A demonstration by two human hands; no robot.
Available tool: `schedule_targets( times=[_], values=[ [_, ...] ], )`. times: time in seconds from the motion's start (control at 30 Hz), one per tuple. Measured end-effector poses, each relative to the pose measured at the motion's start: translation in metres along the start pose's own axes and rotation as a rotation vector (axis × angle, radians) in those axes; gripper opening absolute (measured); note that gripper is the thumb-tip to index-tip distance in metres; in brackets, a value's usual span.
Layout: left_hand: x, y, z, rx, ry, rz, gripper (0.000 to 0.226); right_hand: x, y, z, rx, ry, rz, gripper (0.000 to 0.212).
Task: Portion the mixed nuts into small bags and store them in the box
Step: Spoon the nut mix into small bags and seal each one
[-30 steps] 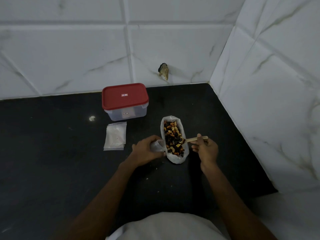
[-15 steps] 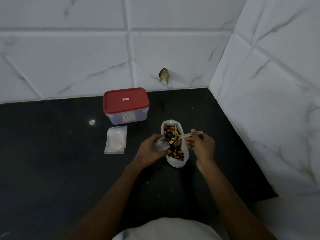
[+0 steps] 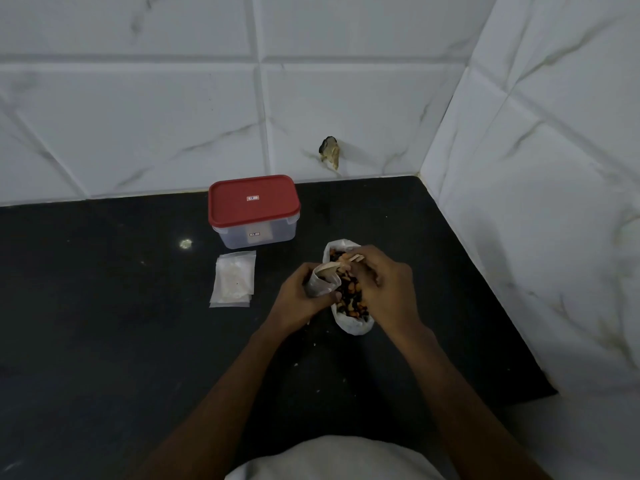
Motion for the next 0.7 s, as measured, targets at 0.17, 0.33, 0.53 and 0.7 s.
schedule_targets(
  times=[0.17,0.33,0.53,0.7],
  values=[
    [-0.004,0.007,0.003,0.031,0.025,0.012,0.041,0.001,0.008,0.0,0.054,0.007,-0.045,0.013],
    [-0.006,0.011,0.004,-0.004,0.096,-0.105,0.041,0.062,0.03,0.01,0.297,-0.368,-0.132,0.01],
    [-0.017,-0.001,0.001,-0.166,0.188,-0.24,0.05,0.099,0.028,0.027,0.324,-0.505,0.0,0.014],
    [-0.017,-0.007,0.001,-0.206,0.188,-0.281,0.047,0.099,0.025,0.024,0.316,-0.481,0.08,0.017]
  ],
)
Point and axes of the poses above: each hand's wrist, its own z-axis away from the middle knuckle, its own y-axis out of the back of the hand, x = y × z, the point moved 8 cm from there along -z, towards the middle knuckle, and after that the axes turned 4 degrees about -x, right-handed, at the moved point
